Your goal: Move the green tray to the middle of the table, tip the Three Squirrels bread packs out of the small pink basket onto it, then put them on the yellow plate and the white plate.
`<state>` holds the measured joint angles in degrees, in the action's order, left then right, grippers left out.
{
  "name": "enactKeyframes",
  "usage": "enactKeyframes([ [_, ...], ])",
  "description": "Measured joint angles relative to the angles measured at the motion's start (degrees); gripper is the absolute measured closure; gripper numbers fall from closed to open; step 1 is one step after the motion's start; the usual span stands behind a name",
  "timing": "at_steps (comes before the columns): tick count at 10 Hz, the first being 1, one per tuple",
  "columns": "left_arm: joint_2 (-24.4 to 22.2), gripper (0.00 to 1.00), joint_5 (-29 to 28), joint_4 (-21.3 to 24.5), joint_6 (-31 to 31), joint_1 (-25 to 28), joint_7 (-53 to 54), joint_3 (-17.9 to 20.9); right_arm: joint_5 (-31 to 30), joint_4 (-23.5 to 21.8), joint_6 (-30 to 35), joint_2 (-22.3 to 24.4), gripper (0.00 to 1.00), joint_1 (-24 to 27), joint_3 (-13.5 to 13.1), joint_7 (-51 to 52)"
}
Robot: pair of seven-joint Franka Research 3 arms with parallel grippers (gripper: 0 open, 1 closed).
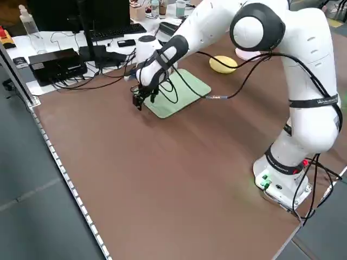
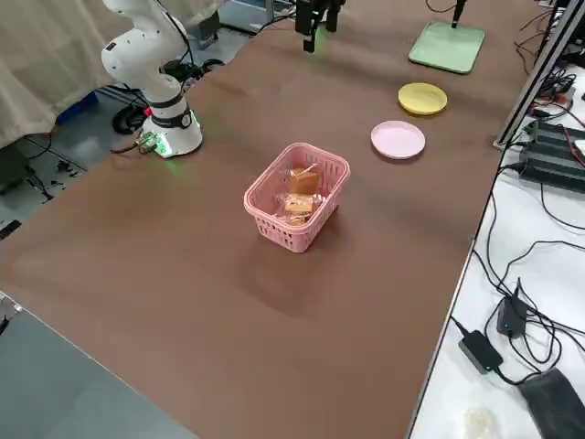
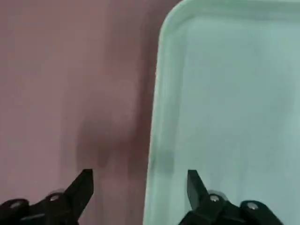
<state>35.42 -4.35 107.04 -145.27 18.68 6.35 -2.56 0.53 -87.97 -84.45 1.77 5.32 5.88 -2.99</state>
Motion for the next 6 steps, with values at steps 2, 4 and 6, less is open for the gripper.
enactKeyframes([
  [2, 0.7, 0.26, 0.0, 0.0, 0.0, 0.0, 0.0, -0.2, 0.0, 0.0, 0.0, 0.0, 0.03, 0.0, 0.0, 0.0],
  [4, 1.0, 0.49, 0.0, 0.0, -0.2, -0.1, 0.0, -0.5, 0.0, 0.0, 0.0, 0.0, 0.03, 0.0, 0.0, 0.0],
  [6, 0.9, 0.58, 0.0, -0.1, -0.2, 0.1, 0.0, -0.3, 0.0, 0.0, 0.0, 0.0, 0.03, 0.0, 0.0, 0.0],
])
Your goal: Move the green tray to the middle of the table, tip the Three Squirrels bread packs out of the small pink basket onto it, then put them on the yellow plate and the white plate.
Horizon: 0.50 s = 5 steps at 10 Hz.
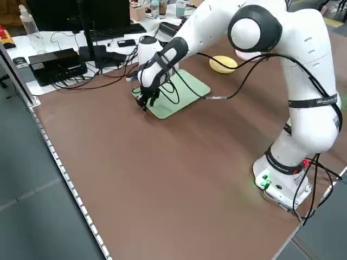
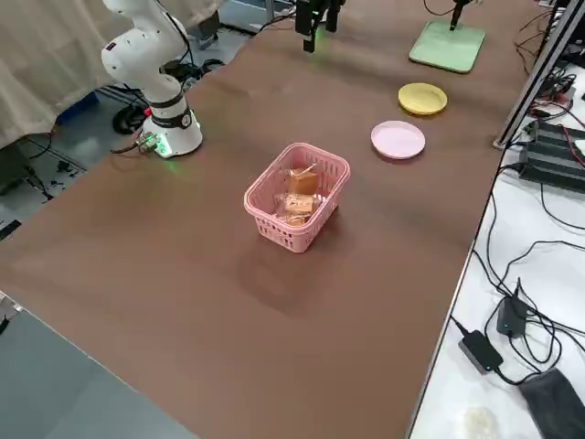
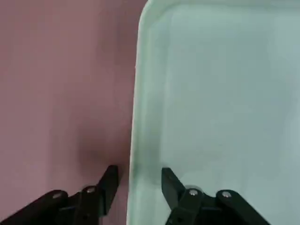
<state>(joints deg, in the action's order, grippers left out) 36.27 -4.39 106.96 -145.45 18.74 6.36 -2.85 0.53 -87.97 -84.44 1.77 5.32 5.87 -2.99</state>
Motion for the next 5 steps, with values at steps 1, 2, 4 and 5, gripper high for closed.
enactKeyframes([
  [1, -0.1, 0.74, 0.0, 0.0, 0.0, 0.3, 0.0, 0.2, 0.0, 0.0, 0.0, 0.0, 0.03, 0.0, 0.0, 0.0],
  [2, -0.2, 0.88, -0.1, 0.0, 0.1, 0.5, 0.3, 0.1, 0.0, 0.0, 0.0, 0.0, 0.03, 0.0, 0.0, 0.0],
  [4, -0.3, 0.89, -0.1, 0.0, 0.2, 0.4, 0.9, 0.1, 0.0, 0.0, 0.0, 0.0, 0.03, 0.0, 0.0, 0.0],
  [5, -0.6, 0.89, -0.1, 0.4, 0.2, 0.5, 1.3, -0.2, 0.0, 0.0, 0.0, 0.0, 0.03, 0.0, 0.0, 0.0],
])
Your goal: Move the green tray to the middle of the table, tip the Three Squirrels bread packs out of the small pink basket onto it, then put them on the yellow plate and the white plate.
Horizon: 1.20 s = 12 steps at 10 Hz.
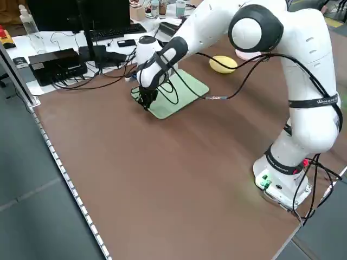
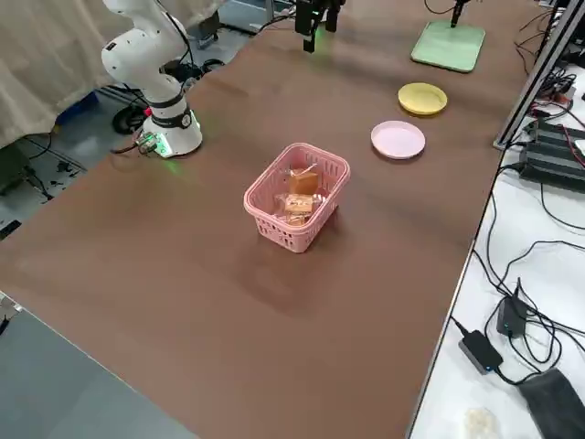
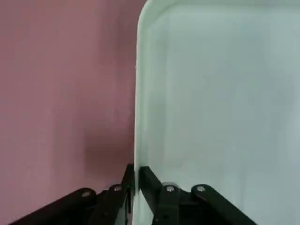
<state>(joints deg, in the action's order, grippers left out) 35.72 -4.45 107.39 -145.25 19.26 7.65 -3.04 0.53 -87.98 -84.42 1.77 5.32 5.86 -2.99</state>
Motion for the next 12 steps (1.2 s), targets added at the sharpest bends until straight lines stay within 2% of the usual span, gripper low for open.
enactKeyframes([
  [2, -3.4, 0.89, 0.0, 4.8, -0.1, 0.1, 0.6, -1.3, 0.0, 0.0, 0.0, 0.0, 0.03, 0.0, 0.0, 0.0],
  [3, -6.8, 0.89, 0.0, 9.4, -0.1, 0.1, 2.0, -1.5, 0.0, 0.0, 0.0, 0.0, 0.03, 0.0, 0.0, 0.0],
  [6, -19.1, 0.89, 0.0, 27.2, -0.2, 0.4, 5.7, -1.6, 0.0, 0.0, 0.0, 0.0, 0.03, 0.0, 0.0, 0.0],
  [8, -24.4, 0.89, 0.0, 35.4, -0.3, 0.5, 7.0, -3.8, 0.0, 0.0, 0.0, 0.0, 0.03, 0.0, 0.0, 0.0],
  [10, -25.4, 0.89, 0.0, 39.6, -0.5, 0.4, 6.9, -8.6, 0.0, 0.0, 0.0, 0.0, 0.03, 0.0, 0.0, 0.0],
  [12, -25.3, 0.90, 0.0, 40.8, -0.7, 0.4, 3.9, -13.6, 0.0, 0.0, 0.0, 0.0, 0.03, 0.0, 0.0, 0.0],
])
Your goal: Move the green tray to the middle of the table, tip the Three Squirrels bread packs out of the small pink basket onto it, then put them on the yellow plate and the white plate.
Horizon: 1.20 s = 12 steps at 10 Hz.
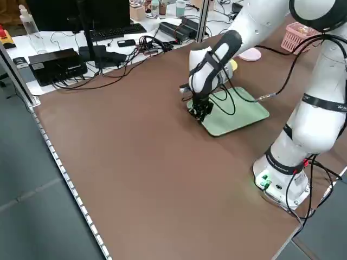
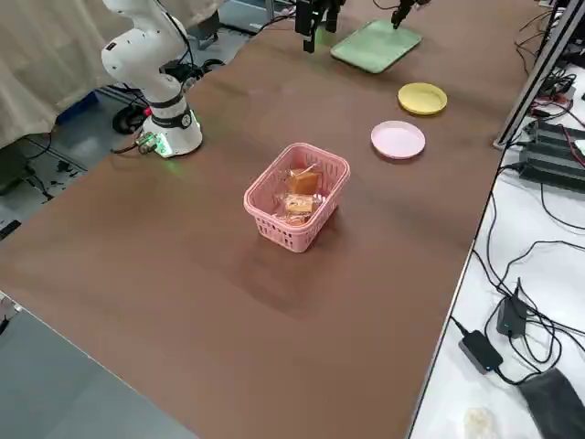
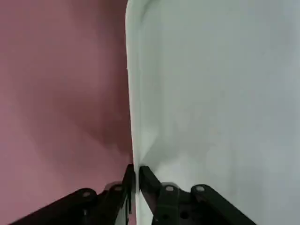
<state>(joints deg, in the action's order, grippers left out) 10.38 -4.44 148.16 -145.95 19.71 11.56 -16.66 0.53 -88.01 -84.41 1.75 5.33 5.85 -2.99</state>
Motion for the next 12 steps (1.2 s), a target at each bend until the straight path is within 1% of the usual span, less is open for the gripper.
enactKeyframes([
  [1, 0.3, 0.90, 0.0, 0.1, 0.0, -0.1, -6.3, -4.6, 0.0, 0.0, 0.0, 0.0, 0.03, 0.0, 0.0, 0.0],
  [2, 1.1, 0.90, 0.0, -0.1, 0.0, -0.7, -15.0, -10.9, 0.0, 0.0, 0.0, 0.0, 0.03, 0.0, 0.0, 0.0],
  [3, 2.3, 0.90, 0.0, -0.8, -0.1, -2.1, -22.9, -16.4, 0.0, 0.0, 0.0, 0.0, 0.03, 0.0, 0.0, 0.0],
  [4, 3.8, 0.90, 0.0, -2.1, -0.1, -4.2, -28.7, -19.9, 0.0, 0.0, 0.0, 0.0, 0.03, 0.0, 0.0, 0.0],
  [5, 5.3, 0.90, 0.0, -3.5, -0.1, -6.6, -33.7, -21.9, 0.0, 0.0, 0.0, 0.0, 0.03, 0.0, 0.0, 0.0],
  [7, 8.2, 0.90, 0.0, -7.2, -0.2, -13.7, -43.4, -23.2, 0.0, 0.0, 0.0, 0.0, 0.03, 0.0, 0.0, 0.0],
  [9, 12.1, 0.90, 0.0, -13.1, -0.2, -20.5, -51.6, -23.3, 0.0, 0.0, 0.0, 0.0, 0.03, 0.0, 0.0, 0.0],
  [10, 14.0, 0.89, 0.0, -15.5, -0.2, -22.3, -53.6, -23.3, 0.0, 0.0, 0.0, 0.0, 0.03, 0.0, 0.0, 0.0],
  [11, 15.2, 0.88, 0.0, -16.7, -0.2, -22.7, -54.0, -23.1, 0.0, 0.0, 0.0, 0.0, 0.03, 0.0, 0.0, 0.0],
  [12, 16.0, 0.77, 0.0, -17.3, -0.1, -22.2, -54.0, -22.7, 0.0, 0.0, 0.0, 0.0, 0.03, 0.0, 0.0, 0.0],
])
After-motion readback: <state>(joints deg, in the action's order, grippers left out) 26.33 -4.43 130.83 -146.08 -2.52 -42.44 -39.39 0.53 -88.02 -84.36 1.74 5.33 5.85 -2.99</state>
